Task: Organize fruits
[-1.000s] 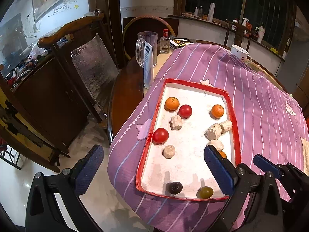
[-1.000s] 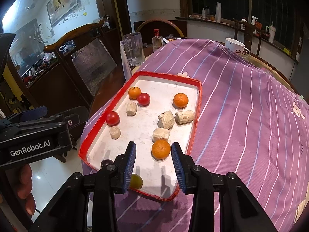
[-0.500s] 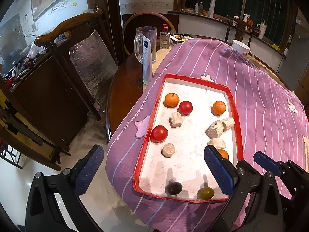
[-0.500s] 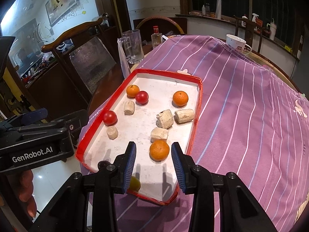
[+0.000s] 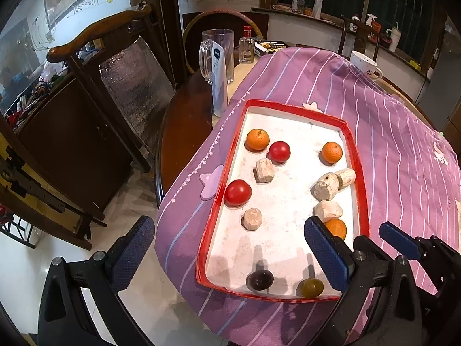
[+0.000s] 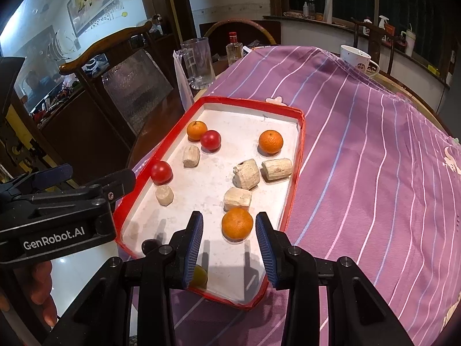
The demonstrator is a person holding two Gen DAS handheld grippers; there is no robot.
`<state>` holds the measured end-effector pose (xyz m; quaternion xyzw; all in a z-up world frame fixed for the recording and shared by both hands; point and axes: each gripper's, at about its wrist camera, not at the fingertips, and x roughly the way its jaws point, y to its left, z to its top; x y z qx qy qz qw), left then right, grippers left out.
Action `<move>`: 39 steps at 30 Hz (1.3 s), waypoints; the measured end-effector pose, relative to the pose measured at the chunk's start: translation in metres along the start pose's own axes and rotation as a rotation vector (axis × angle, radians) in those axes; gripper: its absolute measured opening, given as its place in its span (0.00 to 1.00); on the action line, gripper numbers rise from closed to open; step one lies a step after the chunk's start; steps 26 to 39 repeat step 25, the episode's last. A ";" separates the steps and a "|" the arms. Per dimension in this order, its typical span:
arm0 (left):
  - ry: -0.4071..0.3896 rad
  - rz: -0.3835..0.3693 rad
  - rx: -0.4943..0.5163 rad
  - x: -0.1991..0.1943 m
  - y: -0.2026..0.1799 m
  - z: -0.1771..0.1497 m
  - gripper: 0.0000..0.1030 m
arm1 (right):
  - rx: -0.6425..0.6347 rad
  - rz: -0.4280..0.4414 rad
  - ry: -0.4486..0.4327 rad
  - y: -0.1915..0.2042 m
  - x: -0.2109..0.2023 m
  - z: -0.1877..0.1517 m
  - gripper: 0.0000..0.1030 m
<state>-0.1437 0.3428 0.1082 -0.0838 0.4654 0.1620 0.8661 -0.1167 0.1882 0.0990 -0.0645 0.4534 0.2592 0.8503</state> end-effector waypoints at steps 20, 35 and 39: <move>0.048 0.044 -0.023 0.007 0.004 -0.012 1.00 | -0.030 0.045 0.044 0.005 0.014 -0.002 0.41; 0.074 0.038 -0.025 0.010 -0.002 -0.018 1.00 | -0.119 0.071 0.024 0.015 0.007 -0.007 0.41; 0.074 0.038 -0.025 0.010 -0.002 -0.018 1.00 | -0.119 0.071 0.024 0.015 0.007 -0.007 0.41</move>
